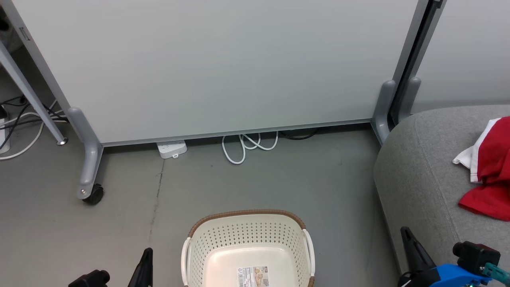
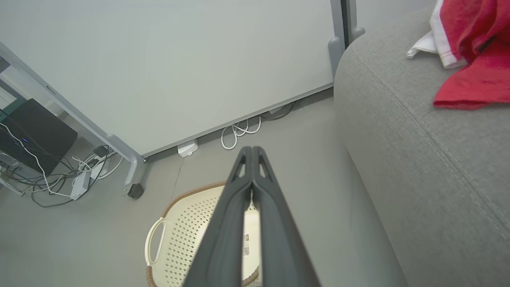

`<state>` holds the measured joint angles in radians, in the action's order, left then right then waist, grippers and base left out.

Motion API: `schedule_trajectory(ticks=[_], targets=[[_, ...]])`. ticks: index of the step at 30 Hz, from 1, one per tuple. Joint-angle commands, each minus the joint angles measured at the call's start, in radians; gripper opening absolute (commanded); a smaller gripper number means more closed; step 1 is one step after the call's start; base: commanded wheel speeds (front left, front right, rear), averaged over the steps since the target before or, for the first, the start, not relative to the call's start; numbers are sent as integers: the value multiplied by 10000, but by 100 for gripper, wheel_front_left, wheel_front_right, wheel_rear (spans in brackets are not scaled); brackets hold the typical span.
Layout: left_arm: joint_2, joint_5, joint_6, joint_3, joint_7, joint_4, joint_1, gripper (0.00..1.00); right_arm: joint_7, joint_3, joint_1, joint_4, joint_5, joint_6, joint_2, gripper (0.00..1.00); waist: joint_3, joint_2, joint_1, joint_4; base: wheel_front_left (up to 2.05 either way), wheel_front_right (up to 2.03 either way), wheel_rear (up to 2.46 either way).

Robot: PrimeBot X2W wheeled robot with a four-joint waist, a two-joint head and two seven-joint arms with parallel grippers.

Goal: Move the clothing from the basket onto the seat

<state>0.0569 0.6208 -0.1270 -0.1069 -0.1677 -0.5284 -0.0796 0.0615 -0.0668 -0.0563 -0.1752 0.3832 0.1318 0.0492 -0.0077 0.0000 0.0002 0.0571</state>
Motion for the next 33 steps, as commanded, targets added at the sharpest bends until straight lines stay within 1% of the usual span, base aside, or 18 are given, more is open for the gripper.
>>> schedule_trajectory(ticks=[1,14,33], targets=[[53,276,-10,94,55,237,-201,0,5,-28,368,124,364,-3,16,0,1,0,-1,-4,0,0,0],[36,2057,-17,493,565,727,-238,0,100,-114,615,-23,2571,-5,16,0,14,0,-1,-74,0,0,0],[12,4354,-27,1004,1233,1364,-289,0,233,-225,941,-213,5411,-8,17,0,34,0,-1,-181,0,0,0]])
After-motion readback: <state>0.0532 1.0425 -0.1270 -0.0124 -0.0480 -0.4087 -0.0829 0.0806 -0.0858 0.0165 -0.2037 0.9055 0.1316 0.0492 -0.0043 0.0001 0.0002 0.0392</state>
